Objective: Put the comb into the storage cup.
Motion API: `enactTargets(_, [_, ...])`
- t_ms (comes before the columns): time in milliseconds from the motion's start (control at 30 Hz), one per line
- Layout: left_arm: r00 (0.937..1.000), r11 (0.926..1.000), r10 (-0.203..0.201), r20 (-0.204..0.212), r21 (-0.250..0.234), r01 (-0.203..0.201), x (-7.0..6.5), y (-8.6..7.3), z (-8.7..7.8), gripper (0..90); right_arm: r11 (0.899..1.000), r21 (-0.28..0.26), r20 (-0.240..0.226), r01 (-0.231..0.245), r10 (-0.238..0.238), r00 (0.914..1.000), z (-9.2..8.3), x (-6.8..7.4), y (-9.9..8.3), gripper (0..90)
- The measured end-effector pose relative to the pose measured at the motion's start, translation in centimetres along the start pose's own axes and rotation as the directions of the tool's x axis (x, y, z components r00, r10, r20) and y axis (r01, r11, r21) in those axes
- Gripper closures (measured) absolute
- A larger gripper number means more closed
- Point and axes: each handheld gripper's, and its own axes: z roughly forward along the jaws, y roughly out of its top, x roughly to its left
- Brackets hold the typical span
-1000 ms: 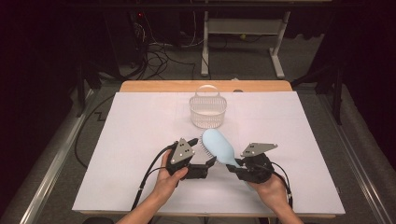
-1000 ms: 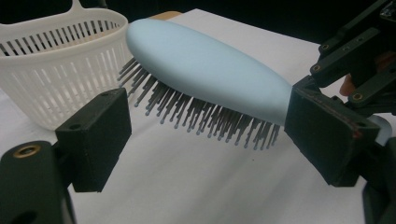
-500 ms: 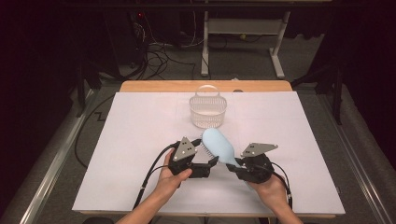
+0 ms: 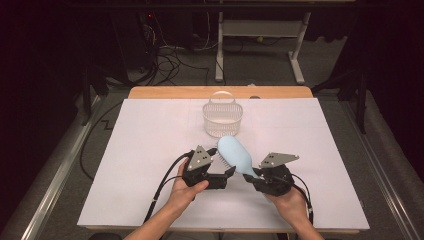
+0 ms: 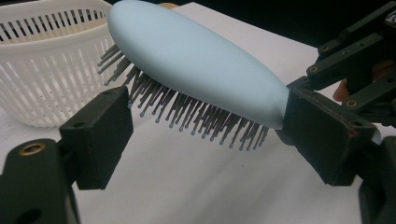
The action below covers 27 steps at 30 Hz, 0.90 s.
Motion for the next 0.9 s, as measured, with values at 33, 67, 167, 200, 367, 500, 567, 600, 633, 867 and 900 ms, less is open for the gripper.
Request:
enactTargets(33, [1.0,1.0,-0.003,-0.001,0.0,0.003,0.0,0.0,0.0,15.8,1.0,-0.006,0.003,0.003,-0.003,1.0,0.0,0.0,0.0,69.9])
enactTargets(67, [1.0,1.0,-0.007,-0.001,0.001,0.007,0.0,0.0,0.0,15.2,1.0,-0.011,0.003,0.004,-0.004,1.0,-0.1,0.0,0.0,69.9])
enactTargets(167, [1.0,1.0,-0.004,0.0,0.009,0.004,-0.1,0.1,0.2,14.7,1.0,-0.023,0.007,0.004,-0.003,1.0,-0.2,0.0,0.0,69.9])
enactTargets(200, [1.0,0.9999,-0.006,0.001,0.013,0.006,-0.1,0.1,0.3,14.5,1.0,-0.023,0.009,0.003,-0.002,1.0,-0.2,0.0,0.0,69.9])
enactTargets(367, [0.9998,0.9998,-0.006,0.019,0.017,0.006,0.2,0.7,0.9,10.0,0.999,-0.043,-0.015,-0.019,0.018,0.9997,-0.2,-0.3,0.1,69.8])
enactTargets(500, [0.9995,0.9999,-0.011,0.029,0.004,0.01,0.3,0.5,1.6,8.3,0.998,-0.06,-0.013,-0.025,0.025,0.9996,-0.4,-0.7,0.2,69.8])
enactTargets(567, [0.9993,0.9997,-0.025,0.029,0.001,0.025,0.4,0.4,1.8,7.7,0.997,-0.066,-0.005,-0.031,0.03,0.9995,-0.5,-0.8,0.1,69.7])
enactTargets(600, [0.9992,0.9996,-0.029,0.028,-0.003,0.029,0.4,0.4,1.8,7.5,0.997,-0.069,-0.001,-0.03,0.03,0.9996,-0.6,-0.8,0.1,69.7])
enactTargets(633, [0.9991,0.9995,-0.031,0.03,-0.006,0.031,0.3,0.4,1.8,7.5,0.997,-0.073,0.003,-0.027,0.027,0.9996,-0.6,-0.7,0.1,69.7])
enactTargets(867, [0.9985,0.9993,-0.035,0.042,-0.013,0.036,0.6,0.5,1.5,7.0,0.994,-0.105,0.008,-0.019,0.02,0.9998,-0.9,-0.4,0.3,69.7])
enactTargets(900, [0.9984,0.9993,-0.036,0.044,-0.008,0.037,0.7,0.5,1.5,6.9,0.994,-0.105,0.008,-0.018,0.019,0.9998,-0.9,-0.4,0.3,69.7])
